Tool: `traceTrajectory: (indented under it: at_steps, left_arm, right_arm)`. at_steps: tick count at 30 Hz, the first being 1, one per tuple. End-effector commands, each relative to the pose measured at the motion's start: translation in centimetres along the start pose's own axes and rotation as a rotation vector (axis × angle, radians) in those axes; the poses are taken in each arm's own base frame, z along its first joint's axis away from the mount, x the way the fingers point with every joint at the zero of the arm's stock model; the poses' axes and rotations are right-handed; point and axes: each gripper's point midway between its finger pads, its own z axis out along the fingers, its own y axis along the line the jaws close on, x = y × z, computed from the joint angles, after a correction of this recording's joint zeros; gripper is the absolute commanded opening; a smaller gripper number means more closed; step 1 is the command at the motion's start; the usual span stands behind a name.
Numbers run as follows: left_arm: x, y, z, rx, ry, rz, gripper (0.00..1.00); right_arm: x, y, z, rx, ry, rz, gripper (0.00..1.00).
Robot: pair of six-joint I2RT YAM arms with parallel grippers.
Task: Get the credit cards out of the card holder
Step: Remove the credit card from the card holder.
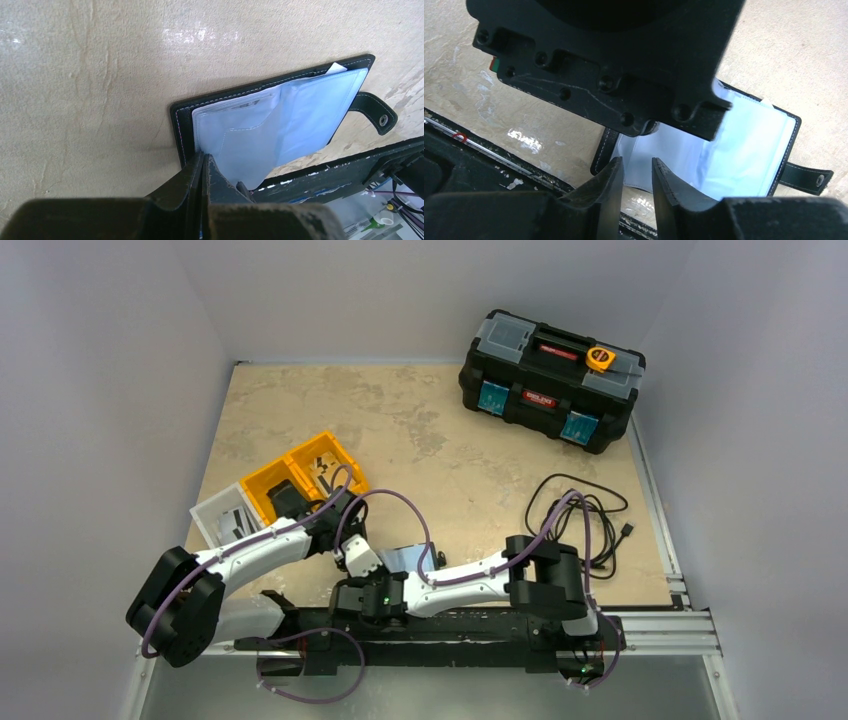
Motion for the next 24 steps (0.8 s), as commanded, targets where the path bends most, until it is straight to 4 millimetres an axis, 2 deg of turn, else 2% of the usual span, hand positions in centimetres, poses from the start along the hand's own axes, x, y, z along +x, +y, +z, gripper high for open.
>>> traceTrajectory:
  at_steps: [1, 10, 18, 24]
  left_arm:
    - [-1.0, -1.9, -0.9, 0.051, -0.027, 0.011, 0.00]
    - [-1.0, -2.0, -1.1, 0.053, -0.027, 0.012, 0.00]
    - [-1.5, -2.3, -2.3, 0.048, -0.054, 0.035, 0.00]
    - [-2.2, -2.4, -3.8, 0.033, -0.091, 0.053, 0.16]
  right_arm:
    - [0.3, 1.0, 0.2, -0.011, 0.014, -0.021, 0.23]
    - [0.2, 1.0, -0.1, -0.023, 0.018, 0.000, 0.00]
    - [-0.8, 0.8, -0.9, -0.061, 0.001, 0.056, 0.00]
    - [-1.8, 0.0, -1.6, -0.119, -0.003, 0.154, 0.00]
